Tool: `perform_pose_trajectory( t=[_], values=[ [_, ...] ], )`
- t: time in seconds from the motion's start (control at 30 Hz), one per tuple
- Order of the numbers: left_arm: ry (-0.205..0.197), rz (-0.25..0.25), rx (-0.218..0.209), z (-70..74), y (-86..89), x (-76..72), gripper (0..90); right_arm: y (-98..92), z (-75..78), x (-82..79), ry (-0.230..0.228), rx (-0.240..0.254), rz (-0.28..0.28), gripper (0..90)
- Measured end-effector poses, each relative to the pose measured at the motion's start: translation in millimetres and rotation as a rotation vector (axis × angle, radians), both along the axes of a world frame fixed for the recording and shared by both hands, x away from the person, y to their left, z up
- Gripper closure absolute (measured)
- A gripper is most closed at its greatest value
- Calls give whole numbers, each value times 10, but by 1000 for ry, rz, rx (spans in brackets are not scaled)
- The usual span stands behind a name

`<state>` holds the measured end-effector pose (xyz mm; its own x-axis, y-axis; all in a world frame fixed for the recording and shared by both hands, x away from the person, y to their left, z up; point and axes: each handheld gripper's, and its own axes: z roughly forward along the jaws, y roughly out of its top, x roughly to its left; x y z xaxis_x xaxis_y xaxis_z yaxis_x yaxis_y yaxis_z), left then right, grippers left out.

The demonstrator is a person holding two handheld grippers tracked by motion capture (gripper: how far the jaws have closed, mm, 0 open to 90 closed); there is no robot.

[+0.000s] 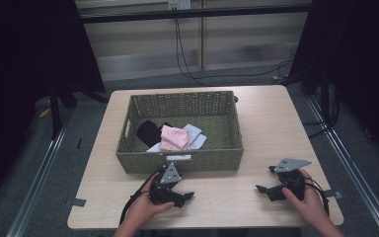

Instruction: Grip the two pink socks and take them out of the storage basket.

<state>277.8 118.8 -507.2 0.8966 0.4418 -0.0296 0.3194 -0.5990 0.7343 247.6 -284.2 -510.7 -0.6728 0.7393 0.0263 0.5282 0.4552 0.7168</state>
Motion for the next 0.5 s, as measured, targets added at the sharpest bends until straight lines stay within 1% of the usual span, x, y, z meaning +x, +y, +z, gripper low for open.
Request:
perform_pose_trajectory(
  t=[0.03, 0.07, 0.1, 0.13, 0.17, 0.2, 0.23, 0.27, 0.3, 0.33, 0.4, 0.43, 0.47, 0.5],
  values=[
    [3, -3, 3, 3, -5, 4, 214, 0, 0, 0, 0, 0, 0, 109],
    [9, 0, 16, 17, -12, 5, 214, 0, 0, 0, 0, 0, 0, 109],
    [9, 0, 16, 17, -12, 5, 215, 0, 0, 0, 0, 0, 0, 109],
    [17, 0, 19, 24, -17, 8, 214, 0, 0, 0, 0, 0, 0, 109],
    [29, 1, 24, 36, -23, 15, 214, 0, 0, 0, 0, 0, 0, 109],
    [61, 1, 41, 68, -33, 27, 215, 0, 0, 0, 0, 0, 0, 109],
    [61, 1, 41, 68, -33, 27, 216, 0, 0, 0, 0, 0, 0, 109],
    [86, 4, 56, 95, -37, 32, 217, 0, 0, 0, 0, 0, 0, 109],
    [100, 1, 58, 104, -30, 32, 221, 0, 0, 0, 0, 0, 0, 109],
    [100, 1, 58, 104, -30, 32, 223, 0, 0, 0, 0, 0, 0, 109],
    [123, 2, 76, 138, -13, 24, 224, 0, -1, 0, -1, 1, 0, 109],
    [123, 2, 76, 138, -13, 24, 224, 0, -1, 0, -1, 2, 0, 109],
    [135, -9, 92, 183, 5, 30, 224, 0, -1, 1, -1, 1, 1, 109],
    [135, -9, 92, 183, 5, 30, 224, 0, -1, 1, -1, 1, 1, 109]
  ],
)
